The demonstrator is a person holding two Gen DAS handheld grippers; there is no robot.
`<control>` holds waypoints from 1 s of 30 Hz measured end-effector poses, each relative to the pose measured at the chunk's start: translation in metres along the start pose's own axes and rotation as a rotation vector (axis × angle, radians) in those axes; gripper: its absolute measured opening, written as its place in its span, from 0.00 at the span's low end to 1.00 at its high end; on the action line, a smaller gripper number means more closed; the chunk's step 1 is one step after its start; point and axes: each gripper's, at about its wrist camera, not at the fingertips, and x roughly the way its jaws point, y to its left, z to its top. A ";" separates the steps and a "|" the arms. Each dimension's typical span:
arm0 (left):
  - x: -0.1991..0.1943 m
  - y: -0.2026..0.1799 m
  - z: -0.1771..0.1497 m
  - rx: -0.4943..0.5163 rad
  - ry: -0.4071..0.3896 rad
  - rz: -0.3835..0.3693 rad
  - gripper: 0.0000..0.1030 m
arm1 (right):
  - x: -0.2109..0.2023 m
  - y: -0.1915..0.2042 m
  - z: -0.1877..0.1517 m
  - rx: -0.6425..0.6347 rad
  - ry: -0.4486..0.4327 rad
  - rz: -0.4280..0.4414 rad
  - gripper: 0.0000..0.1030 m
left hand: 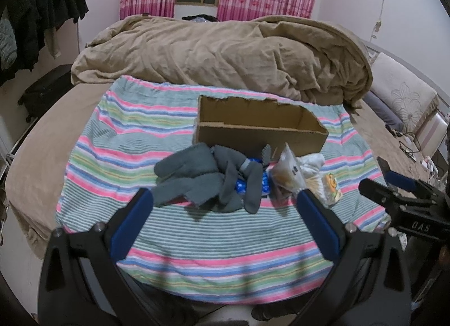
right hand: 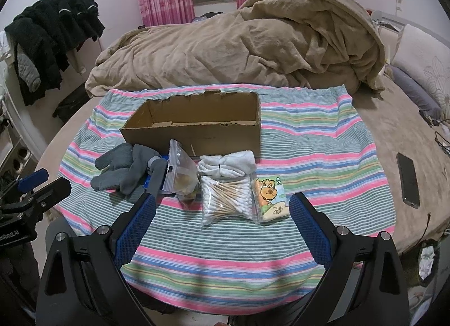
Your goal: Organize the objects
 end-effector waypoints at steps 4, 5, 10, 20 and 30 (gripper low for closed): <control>0.000 0.000 0.000 0.000 0.000 0.000 0.99 | 0.000 0.000 0.000 0.000 0.001 0.001 0.95; 0.000 0.000 0.000 -0.001 0.000 -0.001 0.99 | 0.001 0.000 -0.001 -0.001 0.001 0.001 0.95; 0.000 0.000 -0.001 -0.003 0.001 -0.002 0.99 | 0.002 0.000 -0.002 0.004 0.006 0.004 0.95; 0.000 0.001 -0.001 -0.007 0.004 -0.003 0.99 | 0.002 0.000 -0.002 0.004 0.006 0.004 0.95; 0.000 0.001 -0.002 -0.009 0.004 -0.004 0.99 | 0.002 0.000 -0.002 0.005 0.007 0.005 0.95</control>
